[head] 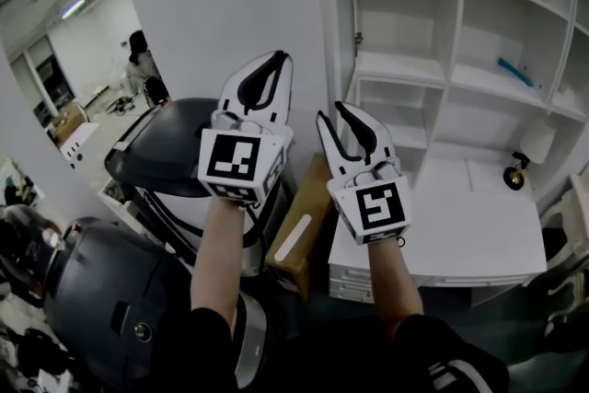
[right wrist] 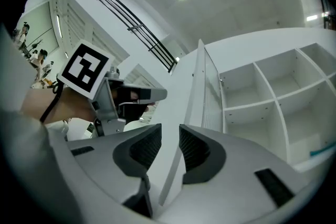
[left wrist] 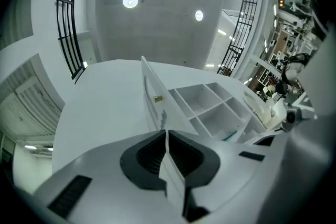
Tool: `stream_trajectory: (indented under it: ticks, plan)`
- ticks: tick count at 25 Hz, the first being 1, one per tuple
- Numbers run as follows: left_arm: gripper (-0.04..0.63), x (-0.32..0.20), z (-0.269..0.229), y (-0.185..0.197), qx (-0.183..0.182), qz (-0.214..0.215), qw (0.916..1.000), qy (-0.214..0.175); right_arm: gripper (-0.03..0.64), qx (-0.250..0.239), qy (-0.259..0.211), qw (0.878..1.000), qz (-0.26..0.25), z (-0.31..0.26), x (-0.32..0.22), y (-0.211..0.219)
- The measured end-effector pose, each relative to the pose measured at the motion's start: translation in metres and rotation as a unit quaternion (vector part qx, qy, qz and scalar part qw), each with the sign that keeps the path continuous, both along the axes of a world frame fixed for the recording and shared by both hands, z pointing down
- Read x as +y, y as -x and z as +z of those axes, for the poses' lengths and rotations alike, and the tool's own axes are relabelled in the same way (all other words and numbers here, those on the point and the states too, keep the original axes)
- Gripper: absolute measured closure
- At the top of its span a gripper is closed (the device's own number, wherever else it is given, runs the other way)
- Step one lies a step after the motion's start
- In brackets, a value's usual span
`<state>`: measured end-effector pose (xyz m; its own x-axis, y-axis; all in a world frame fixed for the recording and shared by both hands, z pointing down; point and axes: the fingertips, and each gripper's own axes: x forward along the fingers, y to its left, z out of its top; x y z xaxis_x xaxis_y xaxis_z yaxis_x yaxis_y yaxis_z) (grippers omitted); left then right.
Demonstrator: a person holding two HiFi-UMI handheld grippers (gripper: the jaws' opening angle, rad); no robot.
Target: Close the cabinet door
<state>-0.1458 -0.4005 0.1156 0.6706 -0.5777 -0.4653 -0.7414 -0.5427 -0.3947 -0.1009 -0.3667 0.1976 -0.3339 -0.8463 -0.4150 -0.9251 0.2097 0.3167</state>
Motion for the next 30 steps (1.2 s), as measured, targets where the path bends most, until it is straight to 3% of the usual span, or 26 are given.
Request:
stream_trajectory:
  ticks: [3,6,10,14,19,30]
  plan:
    - [0.581,-0.016,-0.010,-0.009,-0.023,0.005,0.9996,-0.014,0.512,0.016,-0.017,0.999,0.022,-0.011,-0.007,0.000]
    - [0.581,-0.029,-0.015,-0.013,-0.057,-0.017,0.9974,-0.042,0.512,0.033,-0.034,0.997,0.053,-0.018,-0.013,-0.003]
    - [0.550,-0.039,-0.017,-0.023,-0.134,-0.083,0.9816,-0.108,0.509,0.044,-0.046,0.995,0.075,-0.021,-0.021,-0.006]
    - [0.535,-0.045,-0.030,-0.029,-0.107,-0.029,0.9897,-0.090,0.498,0.046,-0.047,0.993,0.094,-0.020,-0.027,-0.008]
    - [0.523,-0.047,-0.056,-0.034,-0.097,-0.012,0.9896,-0.106,0.492,0.047,-0.047,0.993,0.099,-0.023,-0.030,-0.006]
    - [0.492,-0.035,-0.120,-0.052,-0.127,0.007,0.9702,-0.206,0.489,0.048,-0.061,0.992,0.102,-0.027,-0.036,-0.012]
